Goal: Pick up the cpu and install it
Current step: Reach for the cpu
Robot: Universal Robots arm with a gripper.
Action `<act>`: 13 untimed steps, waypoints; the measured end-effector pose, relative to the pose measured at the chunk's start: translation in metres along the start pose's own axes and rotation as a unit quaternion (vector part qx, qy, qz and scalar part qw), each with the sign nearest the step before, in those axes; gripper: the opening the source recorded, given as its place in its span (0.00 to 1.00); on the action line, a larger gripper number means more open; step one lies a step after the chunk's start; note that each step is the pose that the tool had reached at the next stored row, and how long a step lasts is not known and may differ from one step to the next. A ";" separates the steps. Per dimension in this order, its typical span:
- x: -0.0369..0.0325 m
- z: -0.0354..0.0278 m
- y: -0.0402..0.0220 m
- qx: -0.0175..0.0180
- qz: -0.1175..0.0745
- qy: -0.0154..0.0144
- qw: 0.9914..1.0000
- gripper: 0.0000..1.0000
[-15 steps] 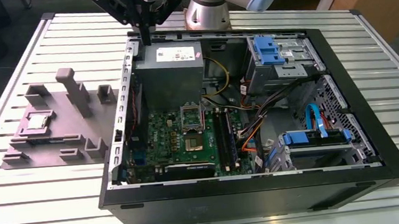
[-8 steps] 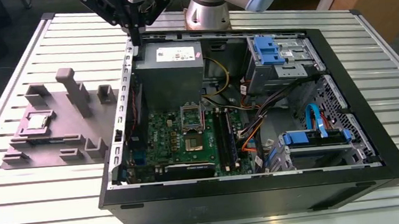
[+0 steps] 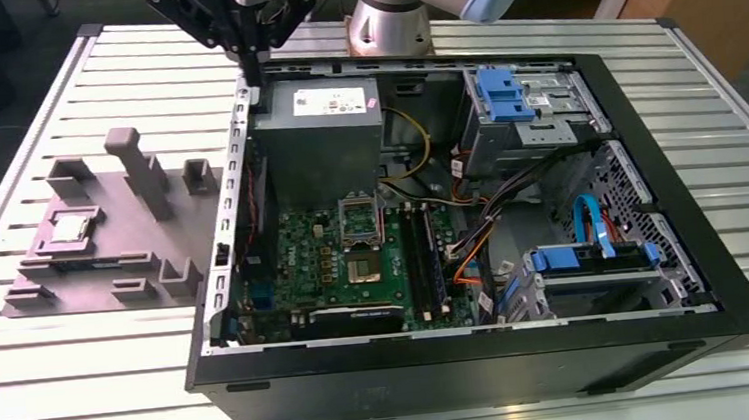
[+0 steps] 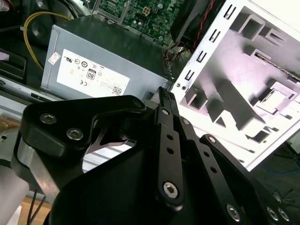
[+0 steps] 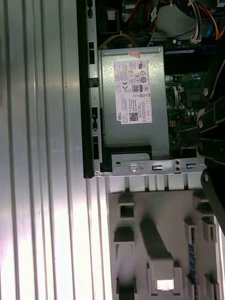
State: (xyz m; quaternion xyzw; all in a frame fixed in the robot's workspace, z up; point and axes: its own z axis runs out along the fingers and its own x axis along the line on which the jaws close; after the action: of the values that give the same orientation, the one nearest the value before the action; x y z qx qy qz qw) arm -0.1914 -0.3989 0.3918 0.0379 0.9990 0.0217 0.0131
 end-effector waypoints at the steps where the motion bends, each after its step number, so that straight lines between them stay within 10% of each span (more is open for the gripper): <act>1: 0.0005 0.0000 0.0000 0.000 0.000 0.000 1.000 0.10; 13: 0.0042 0.0001 -0.0003 0.000 0.000 0.000 1.000 0.10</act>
State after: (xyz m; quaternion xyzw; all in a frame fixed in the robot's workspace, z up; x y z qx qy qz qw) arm -0.1956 -0.3989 0.3916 0.0379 0.9990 0.0217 0.0130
